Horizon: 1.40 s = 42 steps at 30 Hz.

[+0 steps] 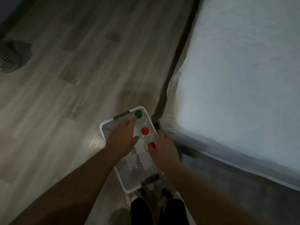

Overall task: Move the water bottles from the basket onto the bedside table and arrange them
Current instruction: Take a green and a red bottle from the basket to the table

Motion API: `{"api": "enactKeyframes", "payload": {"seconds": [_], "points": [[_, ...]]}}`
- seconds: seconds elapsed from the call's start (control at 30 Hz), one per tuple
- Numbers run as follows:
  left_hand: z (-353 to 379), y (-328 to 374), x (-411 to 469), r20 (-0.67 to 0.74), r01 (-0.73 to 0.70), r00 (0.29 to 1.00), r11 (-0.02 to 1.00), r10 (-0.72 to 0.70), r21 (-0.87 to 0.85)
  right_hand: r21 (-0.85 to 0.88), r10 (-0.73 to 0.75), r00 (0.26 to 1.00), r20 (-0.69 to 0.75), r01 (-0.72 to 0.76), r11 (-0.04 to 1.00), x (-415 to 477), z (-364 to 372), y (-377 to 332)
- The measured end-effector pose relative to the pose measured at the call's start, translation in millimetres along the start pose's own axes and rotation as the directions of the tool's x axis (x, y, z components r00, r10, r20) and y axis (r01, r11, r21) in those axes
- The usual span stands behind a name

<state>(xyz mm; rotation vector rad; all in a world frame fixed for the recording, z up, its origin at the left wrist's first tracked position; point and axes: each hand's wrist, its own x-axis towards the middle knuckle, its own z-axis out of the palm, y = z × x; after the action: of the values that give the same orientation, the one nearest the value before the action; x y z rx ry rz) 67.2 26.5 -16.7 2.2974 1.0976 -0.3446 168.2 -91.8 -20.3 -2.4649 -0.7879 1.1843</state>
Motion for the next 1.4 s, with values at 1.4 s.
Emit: {"api": "enactKeyframes", "payload": {"seconds": [1.4], "points": [[-191,60,-235,-0.289,-0.252,0.943,0.919,0.163,-0.303,0.325,-0.082,0.910,-0.407,0.228,0.918,-276,-125,-60]]}}
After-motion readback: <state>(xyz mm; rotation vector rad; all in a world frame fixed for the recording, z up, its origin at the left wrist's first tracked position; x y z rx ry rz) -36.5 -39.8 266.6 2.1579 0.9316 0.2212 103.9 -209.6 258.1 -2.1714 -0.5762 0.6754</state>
